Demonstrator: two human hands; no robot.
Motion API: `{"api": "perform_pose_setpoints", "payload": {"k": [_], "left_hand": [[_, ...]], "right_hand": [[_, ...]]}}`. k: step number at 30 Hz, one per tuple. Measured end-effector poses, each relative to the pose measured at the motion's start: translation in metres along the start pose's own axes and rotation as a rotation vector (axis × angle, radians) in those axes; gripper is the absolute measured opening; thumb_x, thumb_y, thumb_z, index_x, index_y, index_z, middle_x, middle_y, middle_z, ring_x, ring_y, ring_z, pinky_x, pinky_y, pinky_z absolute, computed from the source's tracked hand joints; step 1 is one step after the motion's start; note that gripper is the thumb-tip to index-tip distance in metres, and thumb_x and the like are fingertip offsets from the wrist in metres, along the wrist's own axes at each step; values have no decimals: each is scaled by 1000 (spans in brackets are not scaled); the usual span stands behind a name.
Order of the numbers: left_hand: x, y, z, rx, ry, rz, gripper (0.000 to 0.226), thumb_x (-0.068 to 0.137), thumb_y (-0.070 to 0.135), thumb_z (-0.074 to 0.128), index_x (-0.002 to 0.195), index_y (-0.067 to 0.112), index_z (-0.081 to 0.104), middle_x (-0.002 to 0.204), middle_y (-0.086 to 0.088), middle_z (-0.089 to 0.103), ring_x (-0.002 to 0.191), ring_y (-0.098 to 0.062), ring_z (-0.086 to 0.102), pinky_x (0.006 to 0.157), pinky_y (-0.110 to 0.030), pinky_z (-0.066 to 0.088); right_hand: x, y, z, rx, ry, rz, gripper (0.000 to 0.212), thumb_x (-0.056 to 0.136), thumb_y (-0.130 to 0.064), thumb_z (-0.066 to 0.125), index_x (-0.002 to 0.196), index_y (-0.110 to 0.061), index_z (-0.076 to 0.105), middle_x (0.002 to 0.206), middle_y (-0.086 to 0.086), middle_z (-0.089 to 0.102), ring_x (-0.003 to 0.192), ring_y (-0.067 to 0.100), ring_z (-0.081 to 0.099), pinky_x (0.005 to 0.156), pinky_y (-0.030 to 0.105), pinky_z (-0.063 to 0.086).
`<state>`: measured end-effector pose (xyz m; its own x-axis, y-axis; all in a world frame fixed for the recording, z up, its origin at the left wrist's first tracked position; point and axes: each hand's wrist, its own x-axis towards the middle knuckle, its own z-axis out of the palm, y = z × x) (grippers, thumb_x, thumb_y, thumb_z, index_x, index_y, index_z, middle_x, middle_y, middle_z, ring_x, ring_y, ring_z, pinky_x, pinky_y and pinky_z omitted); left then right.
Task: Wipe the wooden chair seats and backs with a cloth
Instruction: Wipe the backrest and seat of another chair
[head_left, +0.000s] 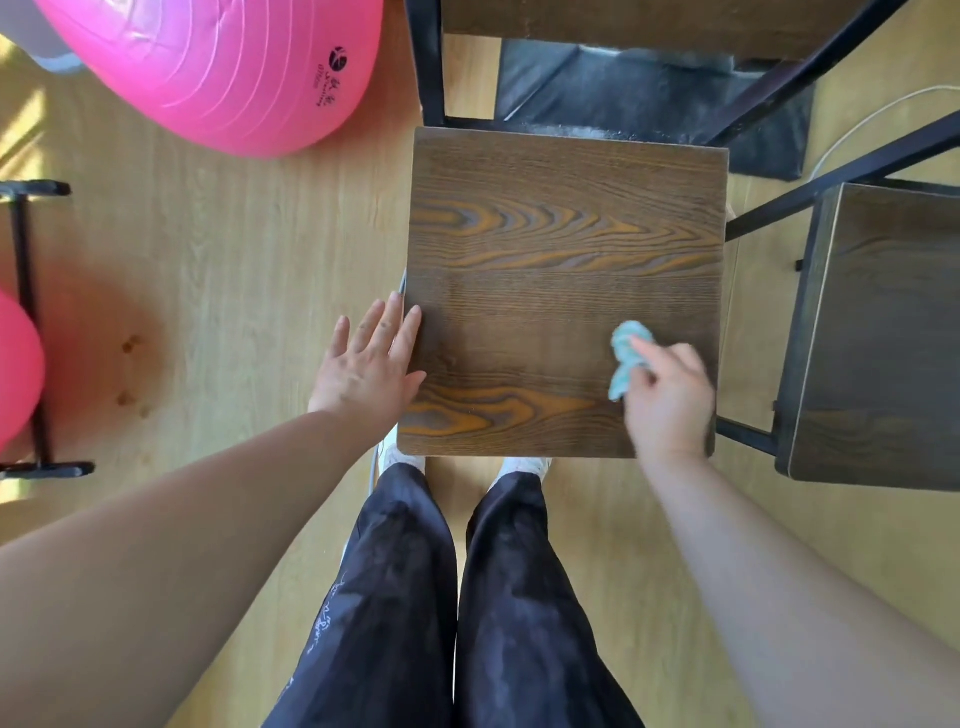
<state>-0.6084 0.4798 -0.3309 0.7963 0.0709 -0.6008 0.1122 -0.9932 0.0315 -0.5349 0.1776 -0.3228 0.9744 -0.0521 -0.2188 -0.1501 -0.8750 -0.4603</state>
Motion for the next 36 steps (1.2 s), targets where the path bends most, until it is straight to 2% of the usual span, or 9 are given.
{"api": "perform_pose_setpoints", "payload": {"k": [2, 5, 8, 16, 20, 23, 26, 33, 36], "left_hand": [[-1, 0, 3, -7, -4, 0, 70, 104, 48, 25, 156, 21, -13, 165, -4, -16, 152, -20, -12, 124, -47, 3], [-2, -2, 10, -1, -21, 12, 70, 104, 48, 24, 156, 21, -14, 165, -4, -17, 152, -20, -14, 124, -47, 2], [-6, -7, 13, -15, -37, 14, 69, 104, 48, 24, 156, 22, -14, 165, -4, -17, 152, -20, -14, 124, -47, 1], [-26, -17, 13, -55, -69, 27, 66, 106, 45, 21, 156, 21, -13, 164, -2, -20, 151, -18, -16, 124, -47, -1], [-31, -29, 12, -66, -54, 4, 65, 106, 43, 21, 156, 20, -14, 164, -2, -21, 151, -18, -17, 123, -47, -1], [-34, -40, 2, -84, -42, -30, 66, 106, 43, 21, 156, 20, -15, 164, -2, -22, 151, -18, -17, 123, -46, -2], [-37, -48, -18, -80, -24, -61, 65, 106, 43, 20, 156, 19, -15, 164, -3, -22, 151, -19, -17, 123, -47, -1], [-23, -35, -116, -54, 65, -28, 65, 106, 45, 17, 156, 19, -16, 163, -3, -24, 150, -19, -20, 123, -47, -1], [-1, -8, -169, -40, 166, 29, 66, 105, 46, 18, 157, 19, -13, 163, -3, -23, 151, -19, -19, 123, -47, -1]], "right_hand": [[6, 27, -14, -41, 46, 171, 36, 91, -1, 56, 122, -14, 69, 105, 8, 57, 90, 28, 60, 82, 28, 46], [1, 27, -6, -39, 46, 215, 37, 92, -2, 57, 124, -14, 67, 107, 7, 56, 93, 27, 61, 86, 28, 48], [-18, -6, 20, -3, 4, 147, 39, 90, 1, 57, 123, -15, 68, 104, 6, 55, 91, 24, 61, 89, 33, 52], [-88, -82, 80, -17, -174, -69, 42, 83, 5, 57, 117, -16, 71, 93, 9, 55, 86, 32, 56, 72, 44, 55], [-114, -111, 101, 9, -293, -208, 41, 81, 5, 63, 116, -15, 71, 92, 8, 55, 85, 32, 55, 71, 39, 55], [-122, -133, 114, 5, -479, -317, 37, 86, 0, 61, 116, -18, 71, 88, 3, 50, 85, 28, 52, 71, 35, 49], [-115, -153, 112, 116, -623, -247, 32, 89, -1, 57, 113, -17, 72, 88, -3, 50, 85, 23, 55, 75, 33, 50], [-28, -182, 14, 308, -171, -7, 32, 89, -3, 62, 117, -17, 72, 102, -4, 62, 89, 11, 58, 81, 11, 42], [31, -183, -48, 402, 21, 95, 32, 93, -6, 61, 120, -19, 70, 107, -6, 60, 95, 12, 60, 72, -5, 35]]}}
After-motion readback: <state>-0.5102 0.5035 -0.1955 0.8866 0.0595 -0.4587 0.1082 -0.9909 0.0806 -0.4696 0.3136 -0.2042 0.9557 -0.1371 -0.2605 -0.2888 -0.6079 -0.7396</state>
